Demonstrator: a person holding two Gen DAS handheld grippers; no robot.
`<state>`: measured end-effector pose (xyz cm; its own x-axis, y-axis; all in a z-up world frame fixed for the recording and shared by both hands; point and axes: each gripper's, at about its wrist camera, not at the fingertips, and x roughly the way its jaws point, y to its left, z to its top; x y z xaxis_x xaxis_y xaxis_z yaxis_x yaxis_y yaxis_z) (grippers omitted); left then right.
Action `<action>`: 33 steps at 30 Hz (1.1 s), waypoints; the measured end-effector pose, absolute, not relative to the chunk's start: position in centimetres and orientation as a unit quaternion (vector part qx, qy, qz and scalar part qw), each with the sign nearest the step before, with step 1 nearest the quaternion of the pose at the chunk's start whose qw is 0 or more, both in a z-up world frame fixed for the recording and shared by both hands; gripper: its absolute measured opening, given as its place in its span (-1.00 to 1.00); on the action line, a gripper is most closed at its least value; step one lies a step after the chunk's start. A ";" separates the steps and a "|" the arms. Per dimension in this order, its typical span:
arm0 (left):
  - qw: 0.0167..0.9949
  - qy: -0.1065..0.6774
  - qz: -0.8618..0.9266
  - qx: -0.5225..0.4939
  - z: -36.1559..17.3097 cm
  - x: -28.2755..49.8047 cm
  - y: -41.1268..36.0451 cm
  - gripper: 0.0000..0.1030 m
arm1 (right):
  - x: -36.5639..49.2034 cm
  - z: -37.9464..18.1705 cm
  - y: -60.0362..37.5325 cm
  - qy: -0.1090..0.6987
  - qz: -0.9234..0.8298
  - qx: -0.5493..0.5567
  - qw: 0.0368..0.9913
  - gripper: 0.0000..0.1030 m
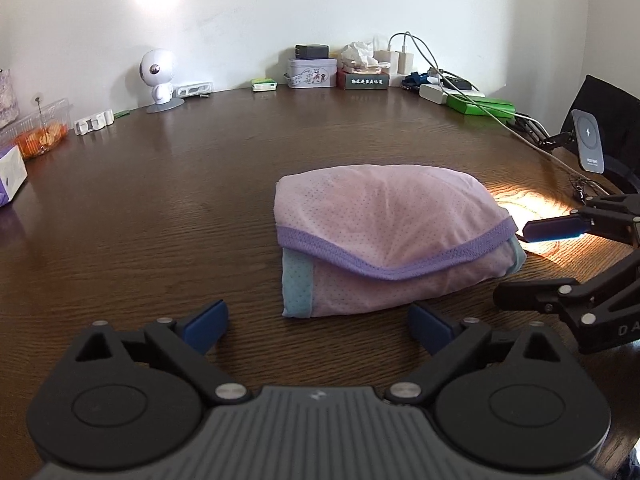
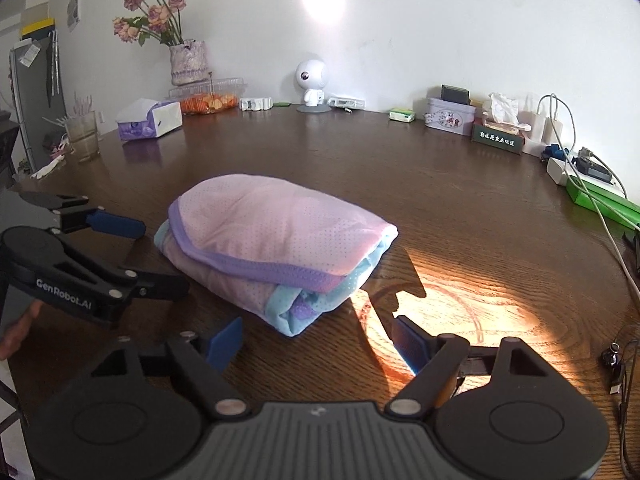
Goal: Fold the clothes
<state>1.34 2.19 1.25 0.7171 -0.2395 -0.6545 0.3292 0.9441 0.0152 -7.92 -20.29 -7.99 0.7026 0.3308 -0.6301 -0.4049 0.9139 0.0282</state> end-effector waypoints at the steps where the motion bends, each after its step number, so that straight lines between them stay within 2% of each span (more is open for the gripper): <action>1: 0.924 0.342 -0.156 0.066 1.3 1.4 2.1 0.68 | -7.9 -8.0 -20.2 0.328 0.199 -0.059 0.922 0.29; 2: 0.924 0.342 -0.157 0.067 1.4 1.5 2.0 0.53 | -7.9 -7.9 -20.2 0.327 0.201 -0.058 0.922 0.01; 3: 0.923 0.344 -0.157 0.066 1.6 1.7 1.9 0.33 | -7.8 -7.8 -20.2 0.327 0.203 -0.056 0.921 -0.12; 4: 0.923 0.346 -0.156 0.063 1.8 1.9 1.8 0.22 | -7.7 -7.7 -20.2 0.327 0.205 -0.055 0.921 -0.33; 6: 0.921 0.353 -0.157 0.057 2.1 2.3 1.6 -0.32 | -7.6 -7.6 -20.2 0.327 0.209 -0.052 0.920 -0.52; 7: 0.919 0.356 -0.158 0.054 2.3 2.5 1.5 -0.44 | -7.4 -7.5 -20.3 0.329 0.212 -0.044 0.919 -0.72; 9: 0.917 0.362 -0.159 0.050 2.4 2.8 1.3 -0.72 | -7.1 -7.3 -20.6 0.332 0.215 -0.032 0.918 -0.80; 12: 0.916 0.362 -0.164 0.048 2.5 2.8 0.9 -0.82 | -7.1 -7.0 -20.8 0.326 0.213 -0.032 0.921 -0.84; 15: 0.916 0.360 -0.172 0.051 2.6 2.2 0.3 -0.83 | -7.5 -6.7 -21.4 0.321 0.206 -0.036 0.924 -0.95; 26: 0.919 0.353 -0.166 0.060 2.6 1.8 -1.2 -0.83 | -9.0 -6.3 -24.1 0.319 0.201 -0.031 0.926 -0.96; 28: 0.921 0.352 -0.157 0.056 2.7 2.0 -0.8 -0.83 | -9.2 -6.2 -23.9 0.316 0.211 -0.033 0.925 -0.90; 30: 0.923 0.350 -0.151 0.055 2.8 2.0 -0.4 -0.83 | -9.2 -6.2 -23.6 0.313 0.212 -0.037 0.925 -0.47; 31: 0.923 0.350 -0.148 0.055 2.9 2.0 -0.3 -0.83 | -9.2 -6.2 -23.5 0.311 0.210 -0.038 0.926 0.00; 32: 0.924 0.349 -0.147 0.055 2.9 1.9 -0.2 -0.79 | -9.1 -6.3 -23.4 0.308 0.209 -0.040 0.927 0.21; 33: 0.924 0.348 -0.148 0.055 3.0 1.8 -0.1 -0.68 | -9.0 -6.4 -23.3 0.309 0.211 -0.040 0.926 0.20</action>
